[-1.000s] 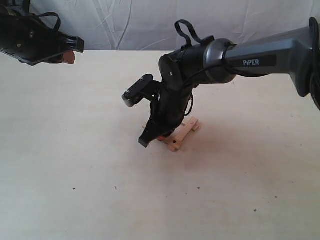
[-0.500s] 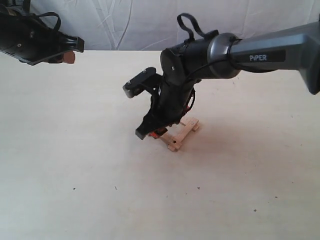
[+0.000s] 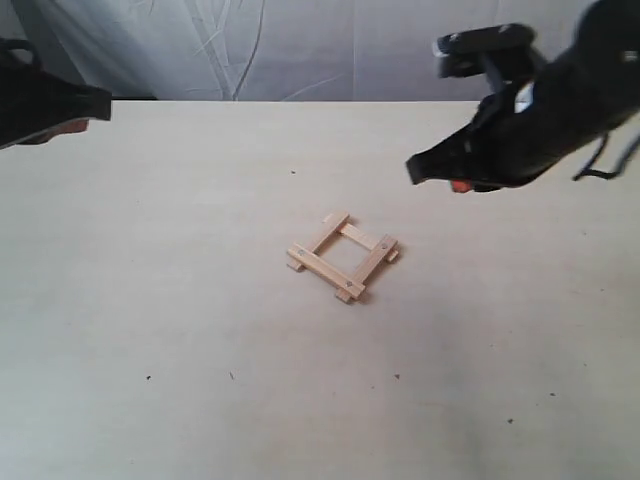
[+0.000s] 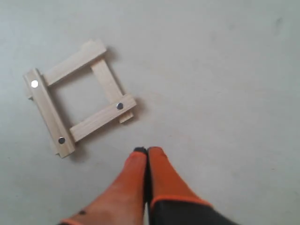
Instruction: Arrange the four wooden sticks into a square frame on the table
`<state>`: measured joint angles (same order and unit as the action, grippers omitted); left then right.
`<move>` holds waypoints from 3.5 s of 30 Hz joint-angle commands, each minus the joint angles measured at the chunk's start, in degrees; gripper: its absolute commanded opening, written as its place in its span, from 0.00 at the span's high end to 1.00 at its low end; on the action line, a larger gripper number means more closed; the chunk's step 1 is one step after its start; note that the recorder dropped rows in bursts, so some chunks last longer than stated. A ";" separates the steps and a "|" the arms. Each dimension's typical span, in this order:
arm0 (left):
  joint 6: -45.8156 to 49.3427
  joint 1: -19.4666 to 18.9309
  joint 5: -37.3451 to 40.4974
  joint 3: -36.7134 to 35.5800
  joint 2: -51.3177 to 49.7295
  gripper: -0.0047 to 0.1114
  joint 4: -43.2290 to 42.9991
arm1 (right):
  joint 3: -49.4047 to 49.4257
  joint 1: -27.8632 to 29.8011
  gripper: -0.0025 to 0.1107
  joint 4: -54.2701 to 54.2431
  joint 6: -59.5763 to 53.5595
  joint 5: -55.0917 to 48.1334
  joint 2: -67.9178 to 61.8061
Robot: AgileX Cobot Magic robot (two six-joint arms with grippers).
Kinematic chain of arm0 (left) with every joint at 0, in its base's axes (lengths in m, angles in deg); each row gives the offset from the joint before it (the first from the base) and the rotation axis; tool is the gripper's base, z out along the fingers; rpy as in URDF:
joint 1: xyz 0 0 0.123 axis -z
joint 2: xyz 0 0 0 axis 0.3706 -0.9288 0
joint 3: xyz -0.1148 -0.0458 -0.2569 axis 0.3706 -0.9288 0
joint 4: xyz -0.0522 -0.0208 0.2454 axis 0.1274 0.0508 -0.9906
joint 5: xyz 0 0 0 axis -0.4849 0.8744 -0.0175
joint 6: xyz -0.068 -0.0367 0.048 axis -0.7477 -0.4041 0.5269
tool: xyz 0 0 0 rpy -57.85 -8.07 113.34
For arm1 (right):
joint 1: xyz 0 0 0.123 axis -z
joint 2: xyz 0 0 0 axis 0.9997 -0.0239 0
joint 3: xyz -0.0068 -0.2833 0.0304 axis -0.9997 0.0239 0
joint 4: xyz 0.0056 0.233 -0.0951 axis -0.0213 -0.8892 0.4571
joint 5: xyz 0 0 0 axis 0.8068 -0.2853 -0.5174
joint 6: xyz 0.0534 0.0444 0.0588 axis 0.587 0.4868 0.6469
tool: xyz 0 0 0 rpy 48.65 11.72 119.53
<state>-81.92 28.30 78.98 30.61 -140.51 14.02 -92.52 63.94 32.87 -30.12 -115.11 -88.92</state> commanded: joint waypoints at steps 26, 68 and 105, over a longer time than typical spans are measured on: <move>0.19 -0.04 -0.70 -19.06 37.33 0.96 -0.33 | 24.80 5.58 0.98 -0.88 0.59 14.68 60.88; 0.19 -0.04 -0.19 -19.06 37.43 0.96 -0.33 | 58.65 26.42 0.98 -1.93 1.98 12.83 87.25; 1.21 -3.17 -14.76 -51.39 68.42 0.96 -6.69 | 58.65 26.42 0.98 -3.33 1.98 12.89 87.25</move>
<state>-80.85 25.29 64.88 -20.51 -72.48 7.33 -33.95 90.05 29.44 -28.01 -103.10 -2.09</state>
